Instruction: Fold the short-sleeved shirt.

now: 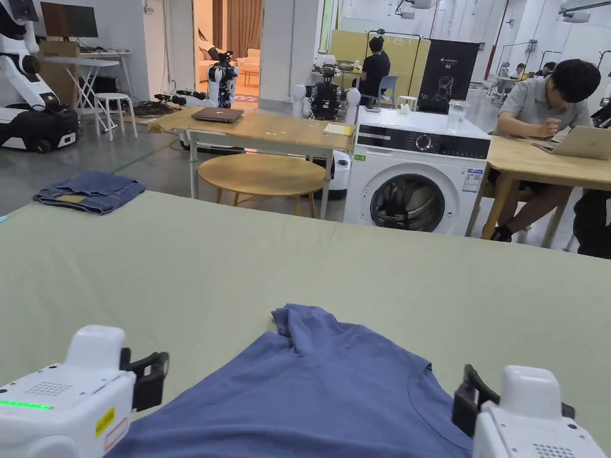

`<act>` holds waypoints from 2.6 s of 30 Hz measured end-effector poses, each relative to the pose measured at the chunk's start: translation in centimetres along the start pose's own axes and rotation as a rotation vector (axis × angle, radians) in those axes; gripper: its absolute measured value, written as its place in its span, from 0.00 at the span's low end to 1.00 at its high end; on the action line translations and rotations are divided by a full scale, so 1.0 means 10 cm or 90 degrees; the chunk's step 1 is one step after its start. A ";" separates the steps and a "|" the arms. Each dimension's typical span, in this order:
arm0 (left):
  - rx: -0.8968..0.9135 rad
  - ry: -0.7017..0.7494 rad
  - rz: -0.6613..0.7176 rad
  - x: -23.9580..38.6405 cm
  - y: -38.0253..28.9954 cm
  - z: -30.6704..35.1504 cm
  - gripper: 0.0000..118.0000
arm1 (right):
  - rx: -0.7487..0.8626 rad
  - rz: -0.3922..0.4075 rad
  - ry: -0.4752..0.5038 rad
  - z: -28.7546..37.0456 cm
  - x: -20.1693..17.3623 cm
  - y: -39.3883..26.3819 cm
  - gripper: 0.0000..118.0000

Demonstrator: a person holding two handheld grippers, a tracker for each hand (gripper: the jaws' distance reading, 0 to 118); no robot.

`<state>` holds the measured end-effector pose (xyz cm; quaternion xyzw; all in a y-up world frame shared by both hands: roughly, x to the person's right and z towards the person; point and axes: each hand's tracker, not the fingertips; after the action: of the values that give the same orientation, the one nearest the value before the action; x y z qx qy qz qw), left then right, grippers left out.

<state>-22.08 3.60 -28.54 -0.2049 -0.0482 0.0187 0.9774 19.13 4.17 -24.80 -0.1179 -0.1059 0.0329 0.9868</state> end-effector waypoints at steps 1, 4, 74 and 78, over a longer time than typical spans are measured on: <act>0.009 -0.004 -0.001 0.08 0.02 -0.01 0.32 | 0.005 0.001 0.007 0.01 -0.07 0.02 0.32; 0.031 0.002 -0.023 0.32 0.06 -0.03 0.06 | 0.014 0.002 0.015 0.02 -0.28 0.07 0.05; -0.372 0.138 0.179 -1.25 -0.74 -0.25 0.00 | -0.320 0.152 0.226 -2.85 -0.89 0.27 0.54; -0.375 0.147 0.170 -1.22 -0.75 -0.25 0.00 | -0.381 0.133 0.246 -3.34 -0.94 0.18 0.54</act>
<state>-33.79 -4.92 -28.87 -0.4836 0.0864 0.1088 0.8642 17.16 -2.46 -58.85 -0.4157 0.0899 0.0784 0.9017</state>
